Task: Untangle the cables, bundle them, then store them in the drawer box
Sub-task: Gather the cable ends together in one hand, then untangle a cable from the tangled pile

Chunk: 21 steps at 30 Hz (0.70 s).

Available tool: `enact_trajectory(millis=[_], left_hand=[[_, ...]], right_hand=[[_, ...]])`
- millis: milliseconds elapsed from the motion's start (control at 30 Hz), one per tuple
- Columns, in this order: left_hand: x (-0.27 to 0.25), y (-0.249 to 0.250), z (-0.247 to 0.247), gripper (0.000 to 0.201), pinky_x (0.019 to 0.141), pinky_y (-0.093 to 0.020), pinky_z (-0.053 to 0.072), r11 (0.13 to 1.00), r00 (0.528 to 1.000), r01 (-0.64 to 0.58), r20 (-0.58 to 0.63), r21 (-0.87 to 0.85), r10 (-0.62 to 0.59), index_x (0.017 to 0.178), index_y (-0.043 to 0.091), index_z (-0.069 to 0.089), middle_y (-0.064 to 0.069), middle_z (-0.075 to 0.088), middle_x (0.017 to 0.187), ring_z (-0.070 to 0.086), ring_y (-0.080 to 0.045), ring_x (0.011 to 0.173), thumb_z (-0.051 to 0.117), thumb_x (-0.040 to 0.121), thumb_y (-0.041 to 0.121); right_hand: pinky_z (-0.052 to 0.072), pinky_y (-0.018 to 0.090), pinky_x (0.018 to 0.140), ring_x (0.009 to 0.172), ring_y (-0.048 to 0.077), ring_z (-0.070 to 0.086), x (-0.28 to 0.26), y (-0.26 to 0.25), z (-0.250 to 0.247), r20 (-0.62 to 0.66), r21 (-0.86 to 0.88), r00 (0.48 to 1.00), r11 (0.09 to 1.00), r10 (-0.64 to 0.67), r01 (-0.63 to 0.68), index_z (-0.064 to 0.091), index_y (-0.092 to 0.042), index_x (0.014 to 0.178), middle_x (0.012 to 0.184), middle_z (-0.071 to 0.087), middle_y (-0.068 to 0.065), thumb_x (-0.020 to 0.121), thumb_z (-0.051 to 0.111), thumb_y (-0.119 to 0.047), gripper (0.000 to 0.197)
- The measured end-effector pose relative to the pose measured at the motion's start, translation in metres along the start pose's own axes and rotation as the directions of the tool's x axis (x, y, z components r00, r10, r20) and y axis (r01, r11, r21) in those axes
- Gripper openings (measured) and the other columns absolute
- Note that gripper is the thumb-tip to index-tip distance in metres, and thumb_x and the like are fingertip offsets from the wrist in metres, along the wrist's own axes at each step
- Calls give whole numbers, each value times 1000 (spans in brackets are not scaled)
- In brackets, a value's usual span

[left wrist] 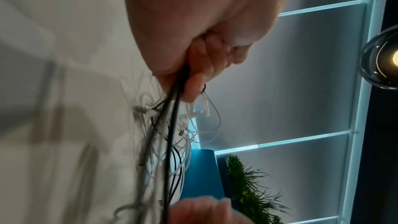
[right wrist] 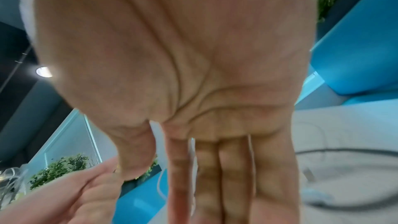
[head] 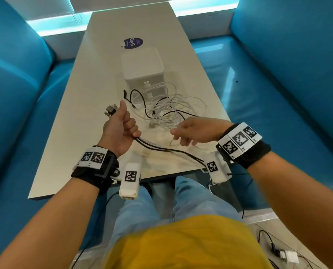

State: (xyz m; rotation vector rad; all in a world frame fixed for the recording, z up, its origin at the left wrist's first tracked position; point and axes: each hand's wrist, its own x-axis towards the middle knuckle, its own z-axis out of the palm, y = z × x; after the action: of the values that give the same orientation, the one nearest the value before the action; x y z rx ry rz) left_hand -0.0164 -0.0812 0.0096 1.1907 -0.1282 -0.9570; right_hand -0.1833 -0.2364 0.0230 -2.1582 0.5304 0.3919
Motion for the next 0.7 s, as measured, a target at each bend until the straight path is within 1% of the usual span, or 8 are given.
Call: enact_trajectory(millis=[67,133,233,300,400,467,600,700], left_hand=[[-4,2,-5,52,43,-23,30,1000,999,-12,-43,14,13,57,22,31,6,15,51,15,-12,43,50,92,55],[-9,3,-6,45,46,-23,32,1000,996,-18,-85,11,19,66,21,42,6,19,55,17,-11,46,53,89,57],[-17,0,-10,39,46,-23,32,999,986,-52,-157,11,54,81,19,45,5,22,56,18,-11,47,54,89,56],[-21,0,-15,38,44,-22,29,998,982,-66,-174,23,69,85,19,44,6,20,55,16,-11,47,50,92,55],[-24,1,-21,39,42,-22,26,997,982,-68,-174,33,73,79,20,44,7,18,52,14,-11,46,44,94,56],[-24,1,-24,41,44,-22,28,997,984,-64,-165,32,68,73,21,42,7,19,51,15,-10,44,44,95,55],[-21,2,-26,44,48,-24,34,996,986,-78,-143,33,82,61,22,35,6,19,50,17,-10,43,49,97,43],[-15,1,-27,45,46,-24,36,996,982,-91,-165,8,91,58,22,34,6,20,50,19,-10,43,53,97,34]], right_hand=[[55,29,74,84,22,69,11,-8,-10,-171,-22,983,998,-68,65,69,-9,98,89,72,6,98,49,-39,36],[52,22,60,76,21,70,24,-17,-19,-316,-15,941,992,-124,126,69,-9,89,84,72,9,95,57,-29,24],[49,27,67,75,18,65,43,-27,-24,-432,-99,887,986,-164,134,69,-22,87,81,67,1,87,64,-20,6],[45,25,72,79,17,61,53,-31,-22,-422,-228,888,970,-181,89,70,-26,93,84,62,-4,84,62,-11,19],[46,26,77,87,18,59,65,-31,-16,-328,-404,932,915,-153,8,70,-29,100,94,60,-5,82,61,-7,31],[48,28,82,96,19,61,73,-31,-12,-314,-427,938,904,-146,-2,70,-31,101,99,62,-6,80,63,-9,31],[46,28,78,100,23,63,77,-38,-11,-334,-514,931,857,-147,-49,70,-31,97,109,67,-4,83,62,-14,23],[46,33,91,110,21,57,78,-54,-5,-254,-511,947,859,-197,41,67,-28,106,119,61,-3,81,68,-18,27]])
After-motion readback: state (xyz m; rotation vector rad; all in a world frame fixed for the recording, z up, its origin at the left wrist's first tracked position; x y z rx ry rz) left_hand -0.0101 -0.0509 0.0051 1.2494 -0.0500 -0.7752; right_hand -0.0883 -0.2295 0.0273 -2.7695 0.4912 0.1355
